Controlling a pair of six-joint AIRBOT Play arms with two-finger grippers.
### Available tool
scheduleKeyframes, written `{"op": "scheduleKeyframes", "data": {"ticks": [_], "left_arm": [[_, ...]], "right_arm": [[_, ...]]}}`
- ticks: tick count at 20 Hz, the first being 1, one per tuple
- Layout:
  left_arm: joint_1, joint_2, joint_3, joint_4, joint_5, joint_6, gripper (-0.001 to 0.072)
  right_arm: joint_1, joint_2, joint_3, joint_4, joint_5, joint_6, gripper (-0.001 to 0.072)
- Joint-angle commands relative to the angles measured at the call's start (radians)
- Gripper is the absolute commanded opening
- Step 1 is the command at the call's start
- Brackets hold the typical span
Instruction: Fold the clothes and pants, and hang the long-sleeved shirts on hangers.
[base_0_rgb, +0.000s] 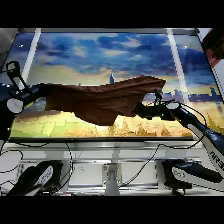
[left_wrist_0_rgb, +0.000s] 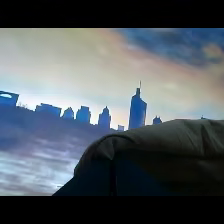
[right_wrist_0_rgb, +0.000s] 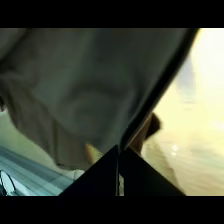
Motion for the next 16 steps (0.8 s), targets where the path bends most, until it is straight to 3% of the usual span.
{"op": "scheduleKeyframes", "data": {"ticks": [1, 6, 12, 16], "left_arm": [[0.0, 0.048, 0.006, -0.009, 0.006, -0.002, 0.0017], [0.0, 0.228, 0.021, -0.009, 0.128, -0.002, 0.0017], [0.001, 0.539, 0.021, -0.009, 0.398, -0.002, 0.0017], [0.002, 0.732, 0.028, -0.025, 0.477, -0.007, 0.0016]], "right_arm": [[-0.001, 0.066, 0.117, -0.028, 0.057, -0.063, 0.002], [-0.001, 0.244, 0.414, -0.28, 0.027, -0.029, 0.0019], [-0.001, 0.507, 0.653, -0.774, -0.022, 0.22, 0.0019], [-0.001, 0.669, 0.733, -0.943, 0.0, 0.29, 0.0019]]}}
